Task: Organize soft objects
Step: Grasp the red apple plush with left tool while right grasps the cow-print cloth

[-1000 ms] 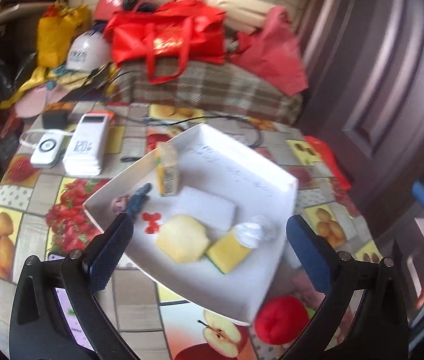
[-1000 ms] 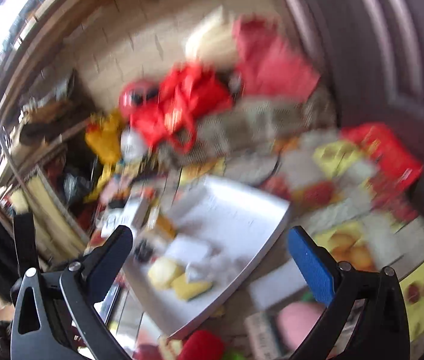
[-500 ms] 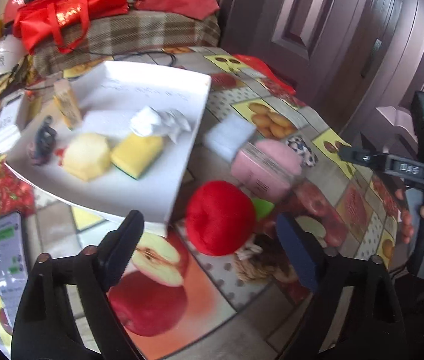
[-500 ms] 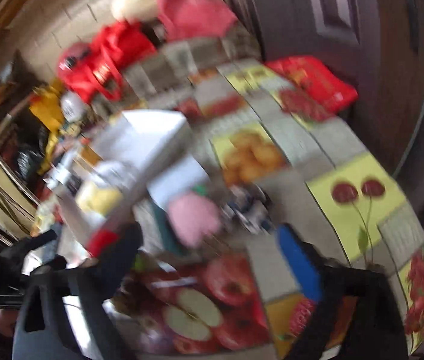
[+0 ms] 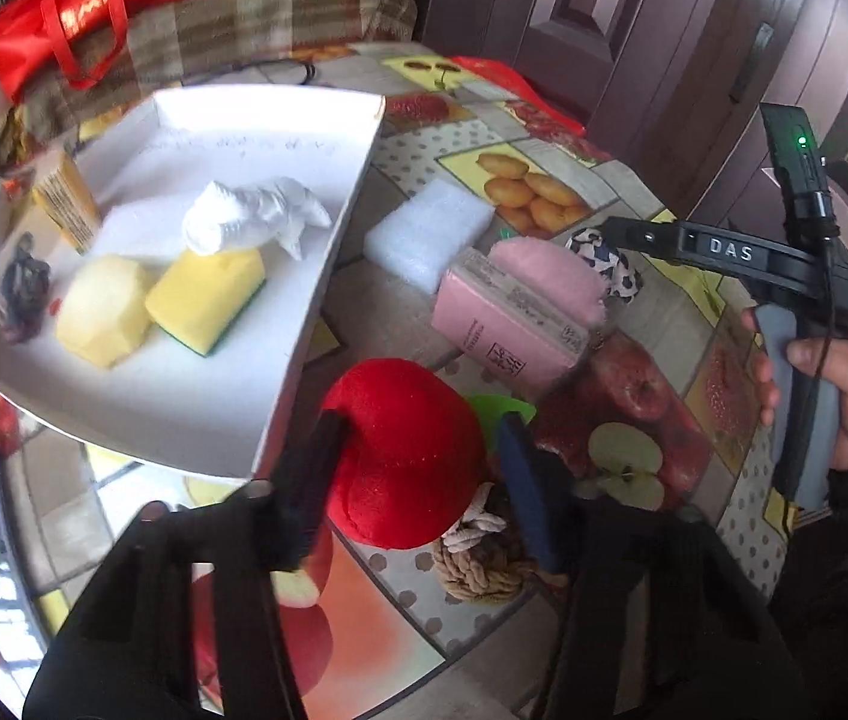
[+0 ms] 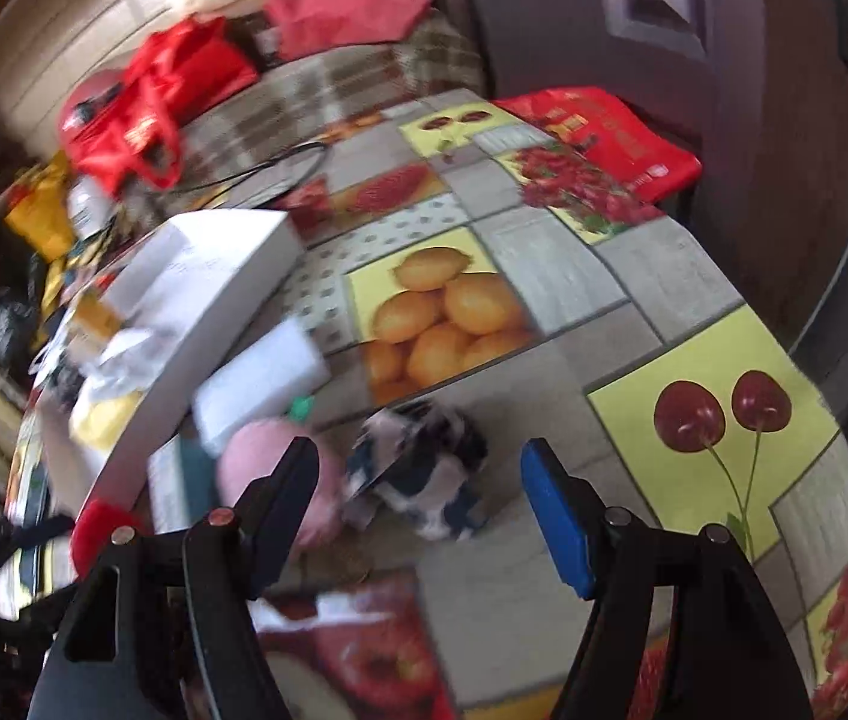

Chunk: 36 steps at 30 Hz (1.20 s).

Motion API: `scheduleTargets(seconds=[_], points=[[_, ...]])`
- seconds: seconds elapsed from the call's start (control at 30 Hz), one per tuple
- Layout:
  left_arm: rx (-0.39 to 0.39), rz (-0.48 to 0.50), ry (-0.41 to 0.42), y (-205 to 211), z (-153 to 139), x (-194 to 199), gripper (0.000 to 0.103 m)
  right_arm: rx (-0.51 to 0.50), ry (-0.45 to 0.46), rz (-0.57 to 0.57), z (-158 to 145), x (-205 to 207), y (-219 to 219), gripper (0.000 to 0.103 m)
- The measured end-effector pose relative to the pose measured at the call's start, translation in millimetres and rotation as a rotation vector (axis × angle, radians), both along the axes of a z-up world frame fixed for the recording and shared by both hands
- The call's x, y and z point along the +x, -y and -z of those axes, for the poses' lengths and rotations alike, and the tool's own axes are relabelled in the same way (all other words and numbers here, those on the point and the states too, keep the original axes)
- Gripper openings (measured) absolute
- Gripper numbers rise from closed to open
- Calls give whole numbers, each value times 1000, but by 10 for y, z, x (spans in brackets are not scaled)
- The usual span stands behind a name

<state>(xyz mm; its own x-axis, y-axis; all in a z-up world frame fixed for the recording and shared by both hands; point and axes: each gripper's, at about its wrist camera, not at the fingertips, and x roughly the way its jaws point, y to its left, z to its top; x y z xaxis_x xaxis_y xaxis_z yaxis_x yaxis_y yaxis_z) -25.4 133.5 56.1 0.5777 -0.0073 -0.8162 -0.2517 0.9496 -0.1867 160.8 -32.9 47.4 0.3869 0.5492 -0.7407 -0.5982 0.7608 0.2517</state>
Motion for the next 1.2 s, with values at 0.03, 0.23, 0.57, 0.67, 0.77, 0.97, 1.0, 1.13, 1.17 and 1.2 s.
scheduleTargets(seconds=[0.03, 0.23, 0.57, 0.67, 0.77, 0.97, 1.0, 1.13, 1.17, 1.2], points=[[-4, 4, -1, -2, 12, 11, 46, 2, -10, 1, 31, 28, -17, 70], [22, 17, -12, 40, 65, 89, 46, -49, -45, -58, 275, 59, -220, 51], [103, -6, -39, 100, 74, 80, 47, -6, -76, -55, 265, -43, 41, 40], [133, 8, -48, 128, 108, 106, 47, 31, -102, -20, 204, -72, 191, 40], [150, 25, -46, 139, 131, 82, 45, 69, -96, -2, 74, -117, 315, 40], [68, -16, 38, 63, -71, -96, 37, 153, -47, 6, -303, -259, 480, 40], [68, -24, 61, 66, -150, -140, 37, 169, -39, 5, -372, -283, 496, 40], [70, -62, 153, 73, -497, -327, 37, 218, -14, -15, -607, -388, 489, 40], [74, -72, 174, 76, -580, -372, 37, 229, -8, -26, -667, -434, 472, 40], [79, -85, 200, 75, -679, -430, 37, 237, -2, -37, -713, -474, 456, 40]])
